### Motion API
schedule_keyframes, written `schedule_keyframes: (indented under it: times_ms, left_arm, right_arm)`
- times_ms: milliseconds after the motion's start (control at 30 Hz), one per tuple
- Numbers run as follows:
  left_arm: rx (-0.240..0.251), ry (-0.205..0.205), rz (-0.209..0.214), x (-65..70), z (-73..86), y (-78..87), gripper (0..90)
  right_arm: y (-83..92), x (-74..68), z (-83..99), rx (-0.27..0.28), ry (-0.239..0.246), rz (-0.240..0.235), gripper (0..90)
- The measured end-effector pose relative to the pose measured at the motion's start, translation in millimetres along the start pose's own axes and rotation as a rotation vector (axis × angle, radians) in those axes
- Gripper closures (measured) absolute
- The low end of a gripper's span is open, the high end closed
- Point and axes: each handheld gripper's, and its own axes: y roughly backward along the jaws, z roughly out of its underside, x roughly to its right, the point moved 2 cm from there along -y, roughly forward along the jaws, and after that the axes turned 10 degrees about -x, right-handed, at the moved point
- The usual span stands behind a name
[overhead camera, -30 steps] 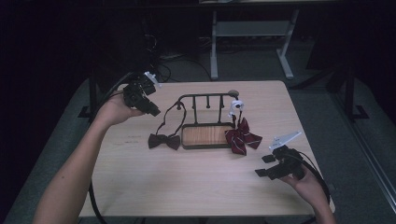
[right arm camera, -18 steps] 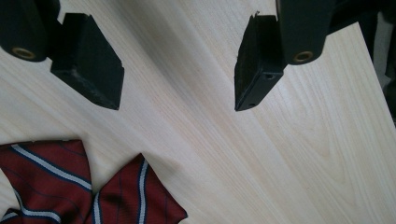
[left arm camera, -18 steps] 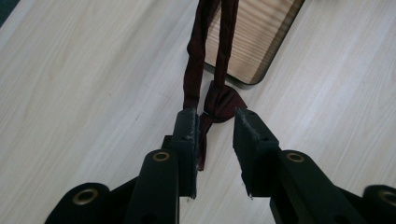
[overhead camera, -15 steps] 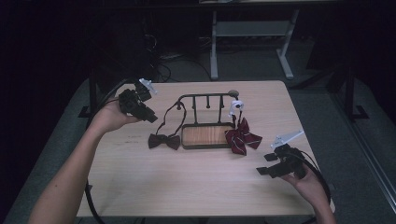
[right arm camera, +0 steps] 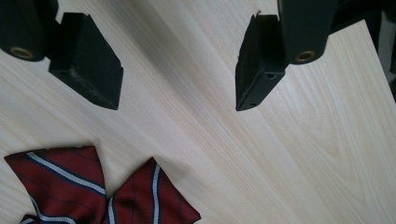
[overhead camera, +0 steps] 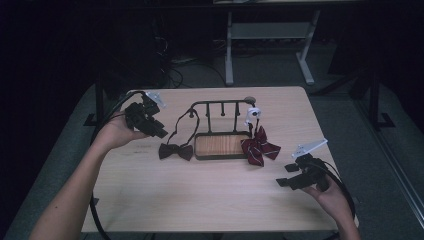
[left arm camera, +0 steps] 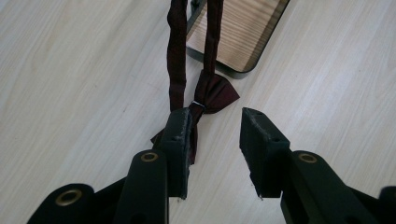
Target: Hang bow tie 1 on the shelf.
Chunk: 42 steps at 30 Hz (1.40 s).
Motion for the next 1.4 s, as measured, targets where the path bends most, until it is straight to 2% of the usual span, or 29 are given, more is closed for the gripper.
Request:
schedule_keyframes:
  times_ms: [467,867,1067,1400]
  left_arm:
    - [0.031,0.006,0.009,5.2,17.8,-3.3,59.0]
    - [0.034,-0.006,0.018,11.5,29.1,-12.2,54.7]
    - [0.040,0.003,0.026,14.7,34.8,-14.6,51.7]
    - [0.029,0.000,0.037,16.1,44.1,-20.9,51.4]
  right_arm:
    - [-0.7,1.9,1.5,-0.010,-0.005,0.007,31.8]
    - [-0.1,3.5,2.8,-0.006,-0.007,0.010,31.3]
    - [0.6,4.2,3.5,-0.009,-0.014,0.010,31.3]
    - [1.0,5.2,4.2,-0.006,-0.014,0.013,31.3]
